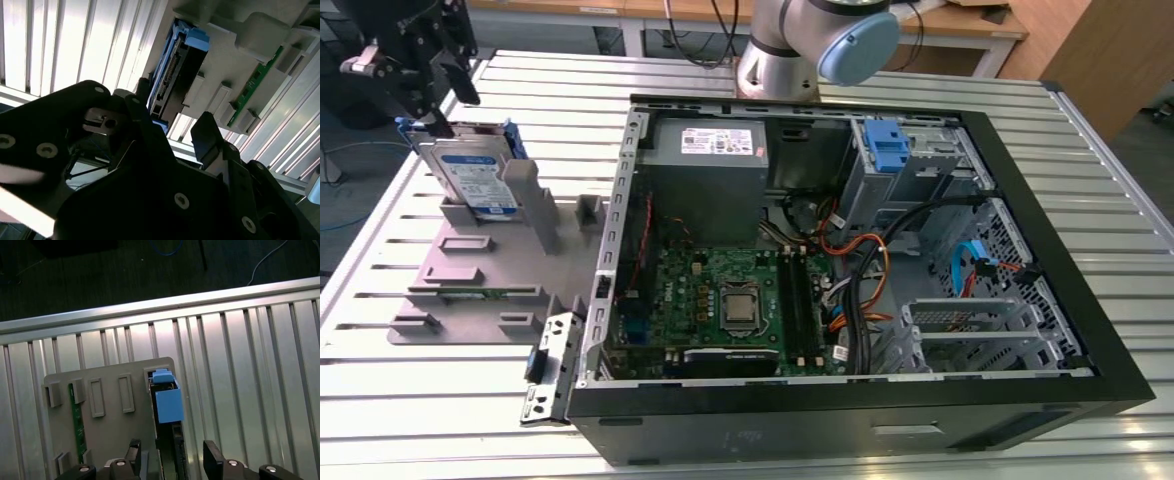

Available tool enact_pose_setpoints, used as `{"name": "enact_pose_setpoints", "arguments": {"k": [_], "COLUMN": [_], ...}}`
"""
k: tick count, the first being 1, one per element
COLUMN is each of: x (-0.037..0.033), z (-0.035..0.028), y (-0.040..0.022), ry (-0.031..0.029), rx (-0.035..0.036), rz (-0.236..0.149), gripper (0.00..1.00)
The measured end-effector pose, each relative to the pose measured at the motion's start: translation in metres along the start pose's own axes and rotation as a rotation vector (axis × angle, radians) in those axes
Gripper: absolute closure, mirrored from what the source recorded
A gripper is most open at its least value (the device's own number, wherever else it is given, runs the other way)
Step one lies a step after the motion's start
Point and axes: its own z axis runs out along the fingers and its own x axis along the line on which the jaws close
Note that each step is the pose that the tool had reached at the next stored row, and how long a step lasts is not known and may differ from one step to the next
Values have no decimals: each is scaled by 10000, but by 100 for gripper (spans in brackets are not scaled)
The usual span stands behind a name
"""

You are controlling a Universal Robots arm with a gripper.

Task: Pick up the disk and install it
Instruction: 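Pick up the disk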

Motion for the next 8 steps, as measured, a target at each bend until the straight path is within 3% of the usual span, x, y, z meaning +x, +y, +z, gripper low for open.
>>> {"name": "enact_pose_setpoints", "arguments": {"k": [1,2,5,8], "x": [0,0,0,1], "z": [0,0,4,16], "y": [0,0,0,0], "ry": [0,0,2,8], "rx": [0,0,-2,-13], "rz": [0,0,-48,-457], "gripper": [42,36,36,36]}}
